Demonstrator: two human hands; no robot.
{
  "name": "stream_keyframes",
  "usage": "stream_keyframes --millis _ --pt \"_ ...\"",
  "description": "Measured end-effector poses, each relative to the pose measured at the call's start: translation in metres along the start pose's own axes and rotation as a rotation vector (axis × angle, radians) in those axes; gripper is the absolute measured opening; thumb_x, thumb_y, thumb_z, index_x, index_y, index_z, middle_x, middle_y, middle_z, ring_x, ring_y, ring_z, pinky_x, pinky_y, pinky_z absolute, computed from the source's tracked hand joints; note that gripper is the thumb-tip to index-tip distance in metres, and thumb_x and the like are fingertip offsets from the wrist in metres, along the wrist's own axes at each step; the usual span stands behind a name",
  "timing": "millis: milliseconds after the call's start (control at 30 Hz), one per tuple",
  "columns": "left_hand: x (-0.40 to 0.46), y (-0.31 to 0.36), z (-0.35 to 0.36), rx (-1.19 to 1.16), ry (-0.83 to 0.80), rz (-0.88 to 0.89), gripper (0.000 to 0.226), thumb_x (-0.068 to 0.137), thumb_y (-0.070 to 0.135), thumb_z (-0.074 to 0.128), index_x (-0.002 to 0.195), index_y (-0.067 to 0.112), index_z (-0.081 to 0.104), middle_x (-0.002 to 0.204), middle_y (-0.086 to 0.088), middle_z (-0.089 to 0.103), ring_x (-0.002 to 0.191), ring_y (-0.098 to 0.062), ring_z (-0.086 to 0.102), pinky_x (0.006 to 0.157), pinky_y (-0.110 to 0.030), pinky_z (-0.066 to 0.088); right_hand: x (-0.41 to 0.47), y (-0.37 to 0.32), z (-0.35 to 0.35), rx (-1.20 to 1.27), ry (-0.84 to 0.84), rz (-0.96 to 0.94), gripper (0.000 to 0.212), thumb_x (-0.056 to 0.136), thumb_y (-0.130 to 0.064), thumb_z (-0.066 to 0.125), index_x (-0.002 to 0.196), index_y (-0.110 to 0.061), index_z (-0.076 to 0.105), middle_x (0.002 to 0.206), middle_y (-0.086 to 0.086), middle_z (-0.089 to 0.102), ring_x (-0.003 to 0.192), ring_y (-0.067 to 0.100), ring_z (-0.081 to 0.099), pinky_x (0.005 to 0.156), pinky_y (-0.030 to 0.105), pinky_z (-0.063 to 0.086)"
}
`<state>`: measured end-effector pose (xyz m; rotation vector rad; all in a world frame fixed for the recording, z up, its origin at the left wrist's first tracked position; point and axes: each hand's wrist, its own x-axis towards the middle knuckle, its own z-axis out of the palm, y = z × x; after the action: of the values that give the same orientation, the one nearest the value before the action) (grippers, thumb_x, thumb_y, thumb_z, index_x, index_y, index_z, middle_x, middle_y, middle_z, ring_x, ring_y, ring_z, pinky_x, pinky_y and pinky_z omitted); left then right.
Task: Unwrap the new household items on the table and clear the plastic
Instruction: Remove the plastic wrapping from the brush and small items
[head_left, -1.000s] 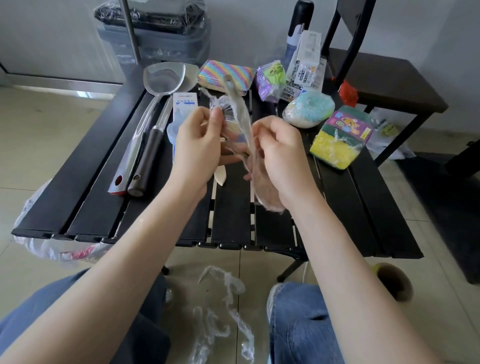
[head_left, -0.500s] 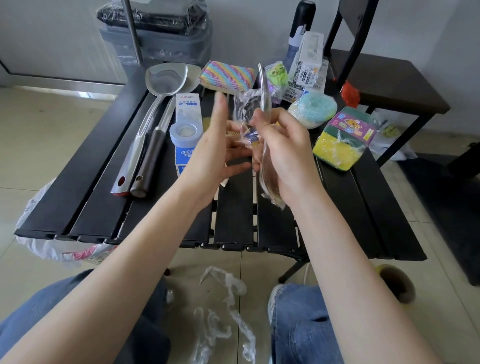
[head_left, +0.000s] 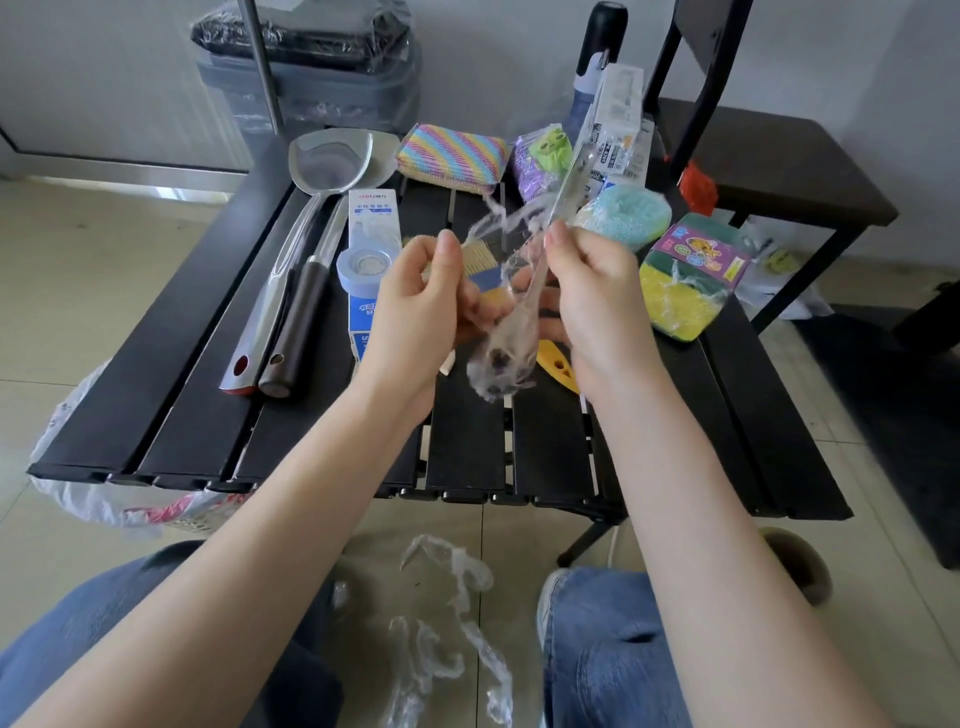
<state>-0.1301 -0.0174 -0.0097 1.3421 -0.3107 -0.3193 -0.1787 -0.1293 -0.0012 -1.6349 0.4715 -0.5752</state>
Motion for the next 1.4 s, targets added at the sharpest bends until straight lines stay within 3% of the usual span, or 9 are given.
stream_keyframes --millis 100,200,400,600,767,833,967,1267,1400 --pt "0.001 0.0 0.004 -0.197 -0.006 -0.182 0.033 0.104 0.027 0.035 0.073 0.016 0.036 0.048 0.008 0.035 0.042 -0.005 0.038 0.05 -0.017 0.039 -0.003 -0.003 0.005 0.106 -0.033 0.137 0.038 0.105 -0.022 0.037 0.073 -0.012 0.055 0.059 0.0 0.057 0.058 0.016 0.057 0.057 0.031 0.05" --pt "-0.001 0.003 0.008 -0.205 -0.007 -0.199 0.033 0.104 0.024 0.036 0.072 0.017 0.034 0.048 0.01 0.03 0.04 -0.002 0.028 0.041 -0.013 0.031 -0.003 -0.001 0.009 0.142 -0.022 0.188 0.039 0.105 -0.021 0.035 0.071 -0.013 0.053 0.057 -0.002 0.053 0.06 0.016 0.052 0.065 0.032 0.043" --pt "-0.01 0.003 0.011 0.499 0.017 0.252 0.028 0.1 0.033 0.043 0.076 0.02 0.041 0.057 0.006 0.046 0.052 -0.015 0.049 0.054 -0.033 0.044 -0.003 0.011 0.013 -0.352 0.295 -0.285 0.032 0.103 -0.02 0.037 0.072 -0.014 0.043 0.06 -0.009 0.047 0.057 0.008 0.046 0.06 0.03 0.037" --pt "-0.004 0.011 0.001 0.826 -0.073 0.252 0.047 0.094 0.047 0.049 0.077 0.005 0.058 0.067 -0.004 0.056 0.063 -0.015 0.047 0.059 -0.022 0.036 0.0 0.011 0.012 -0.395 0.457 -0.524 0.025 0.101 -0.018 0.04 0.077 -0.013 0.044 0.056 -0.015 0.041 0.05 0.002 0.042 0.051 0.017 0.031" --pt "-0.005 0.009 0.0 0.605 -0.081 0.237 0.043 0.101 0.037 0.041 0.073 0.007 0.055 0.062 0.004 0.065 0.072 -0.021 0.064 0.073 -0.033 0.052 0.005 0.012 0.008 -0.413 0.429 -0.559 0.027 0.101 -0.02 0.039 0.08 -0.008 0.051 0.061 -0.008 0.05 0.053 0.009 0.05 0.054 0.024 0.038" --pt "-0.004 0.005 0.003 0.445 -0.057 0.155 0.041 0.103 0.033 0.037 0.07 0.012 0.05 0.055 0.006 0.058 0.067 -0.03 0.062 0.058 -0.03 0.049 0.005 0.01 0.009 -0.43 0.407 -0.569 0.028 0.101 -0.021 0.038 0.081 -0.006 0.052 0.059 -0.013 0.047 0.052 0.006 0.049 0.054 0.023 0.039" --pt "-0.002 0.002 0.006 0.246 0.007 -0.026 0.041 0.104 0.034 0.033 0.067 0.018 0.04 0.044 0.011 0.04 0.045 -0.008 0.042 0.049 -0.023 0.038 0.002 0.006 0.014 -0.365 0.304 -0.48 0.027 0.102 -0.019 0.038 0.08 -0.012 0.05 0.059 -0.013 0.048 0.054 0.001 0.05 0.058 0.018 0.04" --pt "-0.003 0.013 0.005 0.241 -0.19 -0.041 0.04 0.102 0.036 0.038 0.066 0.02 0.036 0.053 0.009 0.028 0.042 -0.006 0.023 0.038 -0.017 0.019 0.011 0.0 0.001 0.02 -0.01 -0.011 0.039 0.105 -0.021 0.035 0.068 -0.013 0.047 0.064 0.003 0.051 0.071 0.02 0.051 0.072 0.031 0.042" --pt "-0.004 0.014 0.004 0.36 -0.205 0.018 0.044 0.099 0.043 0.044 0.06 0.023 0.044 0.052 0.01 0.031 0.041 -0.005 0.027 0.039 -0.014 0.023 0.012 0.001 -0.004 -0.045 0.048 -0.051 0.041 0.104 -0.02 0.036 0.065 -0.014 0.046 0.056 -0.004 0.05 0.061 0.011 0.051 0.067 0.026 0.041"
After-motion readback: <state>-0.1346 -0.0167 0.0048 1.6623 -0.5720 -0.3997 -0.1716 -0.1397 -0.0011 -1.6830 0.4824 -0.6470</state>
